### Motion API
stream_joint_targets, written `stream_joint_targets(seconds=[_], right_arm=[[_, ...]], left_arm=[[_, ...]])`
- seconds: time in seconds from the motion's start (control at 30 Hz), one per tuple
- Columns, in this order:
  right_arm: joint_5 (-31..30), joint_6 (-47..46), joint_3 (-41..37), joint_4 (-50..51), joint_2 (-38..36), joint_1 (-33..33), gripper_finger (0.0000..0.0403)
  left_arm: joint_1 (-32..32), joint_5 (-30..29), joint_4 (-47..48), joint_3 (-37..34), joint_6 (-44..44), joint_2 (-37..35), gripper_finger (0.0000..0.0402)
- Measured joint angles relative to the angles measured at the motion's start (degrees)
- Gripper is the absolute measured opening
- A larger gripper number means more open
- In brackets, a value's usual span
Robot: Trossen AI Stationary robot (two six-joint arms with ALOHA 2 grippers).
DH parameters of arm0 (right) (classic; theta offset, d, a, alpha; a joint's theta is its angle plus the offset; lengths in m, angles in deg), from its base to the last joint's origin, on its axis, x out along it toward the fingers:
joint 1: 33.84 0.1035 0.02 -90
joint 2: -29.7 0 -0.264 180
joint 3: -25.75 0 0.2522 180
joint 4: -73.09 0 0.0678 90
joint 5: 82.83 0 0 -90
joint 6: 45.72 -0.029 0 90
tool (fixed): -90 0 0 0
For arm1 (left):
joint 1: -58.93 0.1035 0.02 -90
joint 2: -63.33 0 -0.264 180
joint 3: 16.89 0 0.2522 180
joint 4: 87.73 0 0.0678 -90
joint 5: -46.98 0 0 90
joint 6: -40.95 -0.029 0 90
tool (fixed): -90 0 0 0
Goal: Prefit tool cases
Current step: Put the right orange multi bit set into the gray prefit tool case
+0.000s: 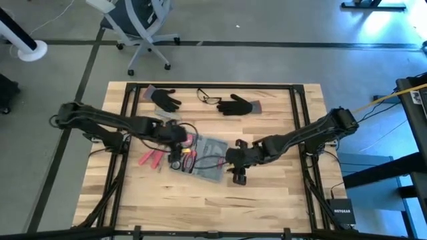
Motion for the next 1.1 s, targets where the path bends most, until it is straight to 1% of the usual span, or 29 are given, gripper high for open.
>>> stream_joint_targets(seconds=[0.07, 0.13, 0.2, 0.3, 0.37, 0.43, 0.53, 0.6, 0.73, 0.8, 0.9, 1.0, 1.1], right_arm=[[3.6, 2.68, 0.0, -0.67, 1.58, -1.71, 0.0199], [7.49, 2.68, 0.0, -0.65, 3.34, -4.06, 0.0206], [9.33, 2.46, -0.04, -0.71, 4.67, -6.45, 0.0208], [9.39, 2.71, 0.28, -0.97, 5.09, -9.36, 0.0209], [7.57, 3.03, 0.87, -1.11, 5.03, -10.21, 0.0209], [5.43, 5.63, 1.98, 0.31, 5.03, -10.28, 0.0209], [1.8, 8.28, 4.79, 1.83, 5.88, -9.86, 0.0209], [1.07, 8.81, 6.54, 4.08, 7.32, -9.85, 0.0209], [3.23, 9.03, 10.25, 6.73, 11.32, -9.22, 0.0209], [3.67, 11.42, 11.7, 7.92, 12.88, -8.79, 0.0209], [4.27, 12.95, 13.01, 8.7, 15.1, -8.08, 0.0209], [5.13, 13.11, 13.31, 9.57, 15.74, -7.58, 0.0209], [4.57, 13.11, 13.42, 9.97, 15.62, -7.61, 0.0206]], left_arm=[[-0.13, 0.14, 1.22, -1.33, 5.45, -2.42, 0.0249], [-0.12, 0.22, 3.23, -2.16, 9.87, -3.44, 0.0249], [-0.16, 0.53, 5.19, -2.16, 10.39, -3.78, 0.0249], [-0.26, 0.85, 8.0, -2.11, 6.14, -4.23, 0.0249], [-0.25, 0.87, 10.13, -2.25, 0.97, -4.04, 0.0249], [-0.19, 0.63, 10.25, -3.54, -4.34, -4.16, 0.0249], [0.27, -0.31, 6.7, -7.43, -8.66, -3.91, 0.0249], [0.47, -0.28, 2.08, -10.29, -8.64, -3.68, 0.0249], [0.32, -0.25, -5.41, -14.89, -4.71, -3.67, 0.0249], [0.22, -0.11, -9.71, -16.65, -2.91, -3.65, 0.0249], [-0.05, -0.05, -15.55, -18.84, 2.53, -3.37, 0.0249], [-0.81, -0.14, -16.1, -19.58, 7.81, -2.55, 0.0249], [-2.36, -0.17, -15.23, -19.54, 10.51, -1.78, 0.0249]])
